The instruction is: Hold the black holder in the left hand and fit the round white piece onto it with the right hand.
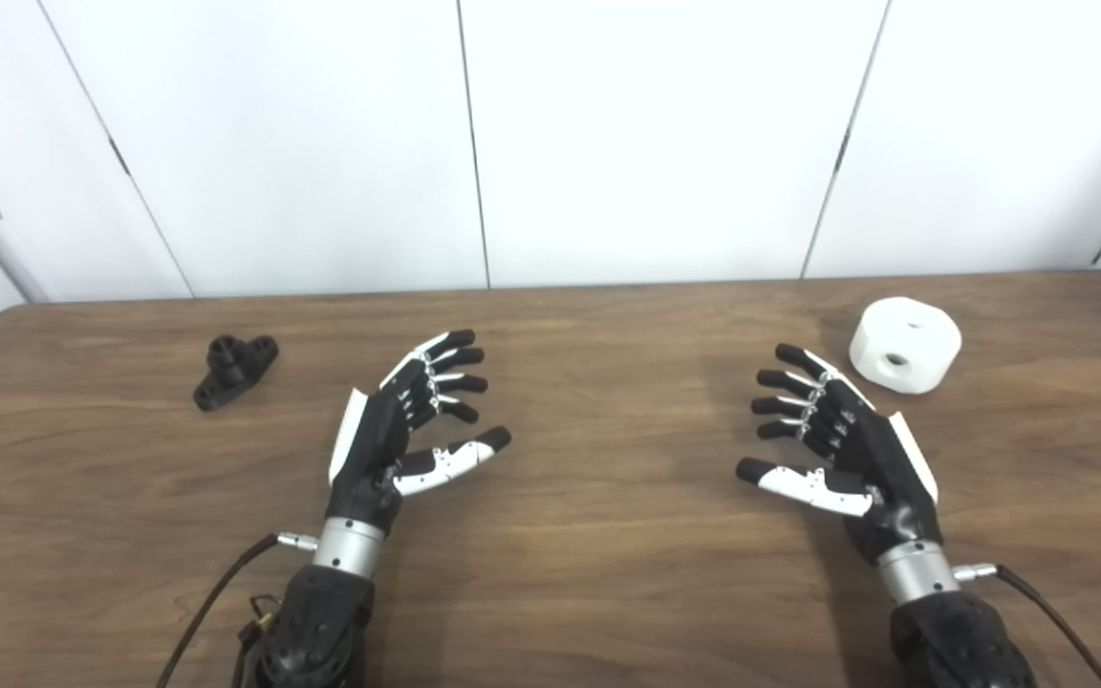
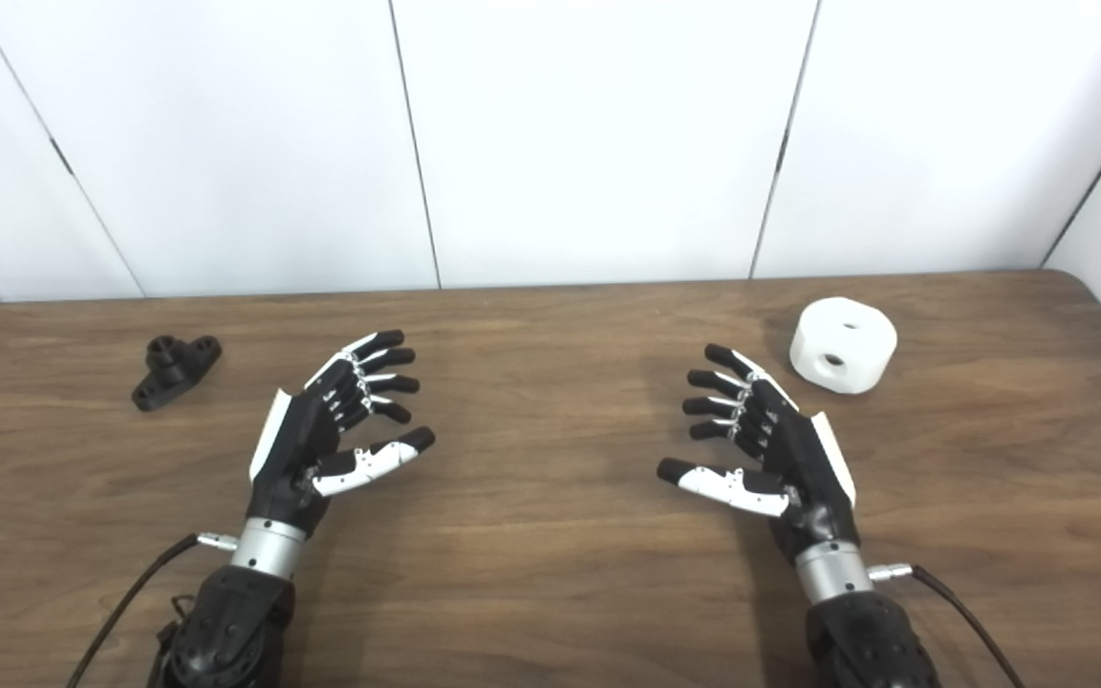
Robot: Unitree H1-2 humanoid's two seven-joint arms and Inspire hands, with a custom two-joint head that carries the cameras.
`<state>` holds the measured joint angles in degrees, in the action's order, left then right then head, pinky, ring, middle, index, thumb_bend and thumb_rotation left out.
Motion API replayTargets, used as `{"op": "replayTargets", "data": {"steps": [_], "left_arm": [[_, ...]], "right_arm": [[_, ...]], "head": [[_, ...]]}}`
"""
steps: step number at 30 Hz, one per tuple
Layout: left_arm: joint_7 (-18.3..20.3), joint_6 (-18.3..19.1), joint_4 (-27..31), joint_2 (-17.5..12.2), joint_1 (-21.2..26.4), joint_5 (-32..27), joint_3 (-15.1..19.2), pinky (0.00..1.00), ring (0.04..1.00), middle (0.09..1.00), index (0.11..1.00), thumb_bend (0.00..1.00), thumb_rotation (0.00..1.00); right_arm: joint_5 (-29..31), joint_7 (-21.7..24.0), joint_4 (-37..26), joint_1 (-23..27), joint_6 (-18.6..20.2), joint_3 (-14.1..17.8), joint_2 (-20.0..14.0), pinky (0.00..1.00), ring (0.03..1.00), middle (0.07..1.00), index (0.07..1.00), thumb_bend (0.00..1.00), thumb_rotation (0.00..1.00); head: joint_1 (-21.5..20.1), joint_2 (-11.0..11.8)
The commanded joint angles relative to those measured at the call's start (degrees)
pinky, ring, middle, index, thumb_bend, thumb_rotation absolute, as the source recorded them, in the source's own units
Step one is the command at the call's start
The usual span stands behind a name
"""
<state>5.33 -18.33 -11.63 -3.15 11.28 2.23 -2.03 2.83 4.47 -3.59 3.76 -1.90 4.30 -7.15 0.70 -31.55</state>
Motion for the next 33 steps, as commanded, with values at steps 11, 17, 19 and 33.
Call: {"op": "replayTargets", "data": {"steps": [11,17,19,33], "left_arm": [[0.03,-0.91,-2.76,0.22,-1.46,-0.4,-0.41,0.53,0.681,0.775,0.801,0.68,0.0],[0.32,-1.1,-3.23,0.1,-1.24,-0.69,-0.39,0.54,0.687,0.776,0.8,0.69,0.0],[0.18,-1.29,-3.5,0.22,-1.13,-0.38,-0.49,0.54,0.69,0.776,0.8,0.69,0.0],[-2.57,-2.59,-7.8,4.29,0.59,3.73,-2.94,0.53,0.695,0.785,0.803,0.69,0.0]], "right_arm": [[0.0,-0.16,-2.09,1.41,-1.6,0.01,-0.36,0.58,0.677,0.762,0.832,0.81,0.09],[0.06,-0.1,-1.92,1.52,-1.74,-0.02,-0.4,0.58,0.676,0.763,0.831,0.81,0.09],[0.38,0.02,-1.75,1.53,-1.85,0.12,-0.52,0.59,0.679,0.764,0.833,0.81,0.09],[4.11,1.75,-0.24,1.07,-0.78,2.71,-4.62,0.68,0.708,0.773,0.853,0.77,0.09]], "head": [[-0.07,-0.3],[0.46,-0.26],[2.93,0.02],[20.21,3.89]]}}
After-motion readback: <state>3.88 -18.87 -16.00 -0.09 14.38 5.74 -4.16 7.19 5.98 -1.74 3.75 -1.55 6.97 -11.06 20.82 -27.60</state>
